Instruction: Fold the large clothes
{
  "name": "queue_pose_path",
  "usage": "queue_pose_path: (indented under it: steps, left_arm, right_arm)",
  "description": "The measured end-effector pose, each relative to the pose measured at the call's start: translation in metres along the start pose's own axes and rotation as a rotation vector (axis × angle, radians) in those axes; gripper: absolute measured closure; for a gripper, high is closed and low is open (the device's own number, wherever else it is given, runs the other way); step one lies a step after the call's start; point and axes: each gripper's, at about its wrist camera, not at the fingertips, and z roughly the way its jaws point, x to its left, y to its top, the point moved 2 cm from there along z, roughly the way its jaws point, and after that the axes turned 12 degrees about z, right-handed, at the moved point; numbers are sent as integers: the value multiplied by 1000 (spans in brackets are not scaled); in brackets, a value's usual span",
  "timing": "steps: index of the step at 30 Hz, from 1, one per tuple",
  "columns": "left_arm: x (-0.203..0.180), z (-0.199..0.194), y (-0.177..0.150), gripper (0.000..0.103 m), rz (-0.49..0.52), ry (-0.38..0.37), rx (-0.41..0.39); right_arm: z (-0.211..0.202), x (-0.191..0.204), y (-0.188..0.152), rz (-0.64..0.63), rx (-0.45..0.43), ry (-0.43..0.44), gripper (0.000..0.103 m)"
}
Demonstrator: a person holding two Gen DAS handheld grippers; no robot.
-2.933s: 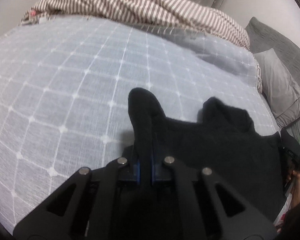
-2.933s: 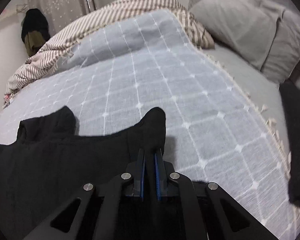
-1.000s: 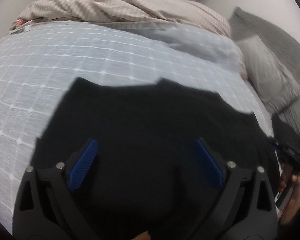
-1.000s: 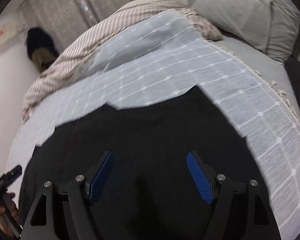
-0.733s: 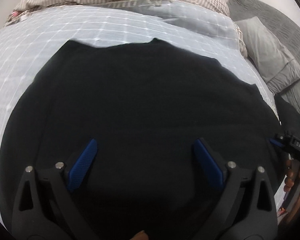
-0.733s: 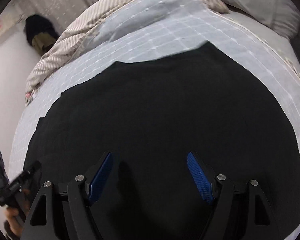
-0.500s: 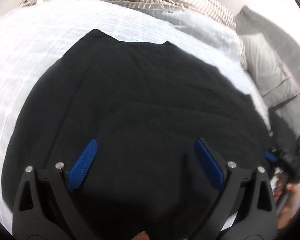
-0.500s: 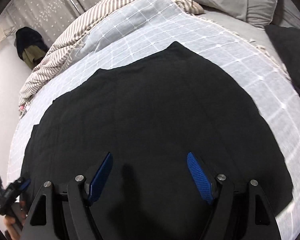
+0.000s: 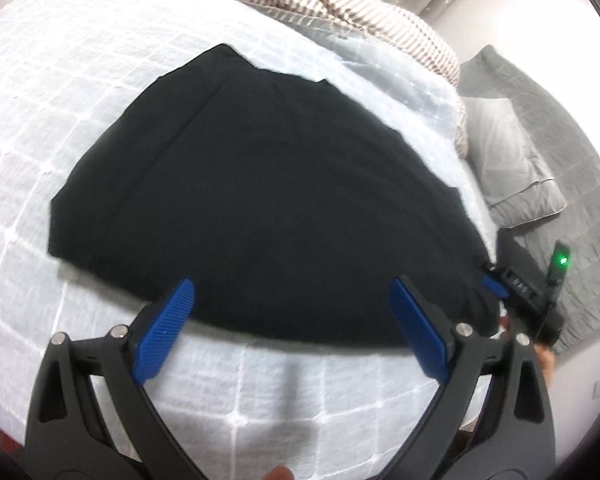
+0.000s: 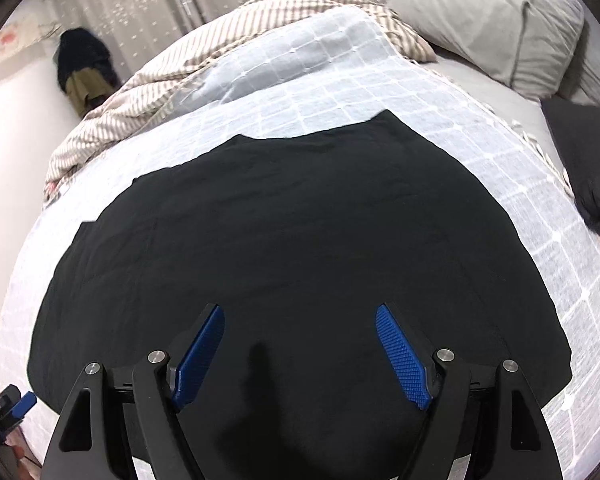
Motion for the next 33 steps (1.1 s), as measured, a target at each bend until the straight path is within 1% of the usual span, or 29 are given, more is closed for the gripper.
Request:
queue_pose_path:
  steps: [3,8,11,14,18,20,25,28,29,30,31,33]
  left_arm:
    - [1,10,-6,5,-12,24,30]
    - [-1,29,-18,5,-50,47,52]
    - [4,42,-21,5,-97,52,65]
    - [11,57,-26,5,-175,40,91]
    - [13,61,-19,3,-207,64,29]
    - [20,62,-14,3,-255,56,-2]
    - [43,64,-1,4,-380,41,-129]
    - [57,64,6,12,-451,41,-182]
    - [62,64,9,20,-477,45,-200]
    - [66,63,12,45,-495,73,-218]
    - [72,62,16,54,-503,107,-229]
    - [78,58,22,71,-530,81,-261]
  right_arm:
    - [-1,6,-2,-26,-11,-4,23]
    - [-1,11,-4,-48,-8,7,23]
    - [-1,14,-6,-67,-12,-2,23]
    - [0,17,-7,-85,-18,-16,23]
    - [0,19,-8,-96,-26,-26,23]
    - [0,20,-8,-91,-28,-22,23]
    - [0,20,-8,-86,-33,-22,23]
    - [2,18,-8,-67,-33,-21,23]
    - [2,17,-7,-55,-32,-15,23]
    - [3,16,-7,-36,-29,-4,23]
    - [4,16,-7,-24,-25,6,23]
    - [6,14,-7,4,-16,31,23]
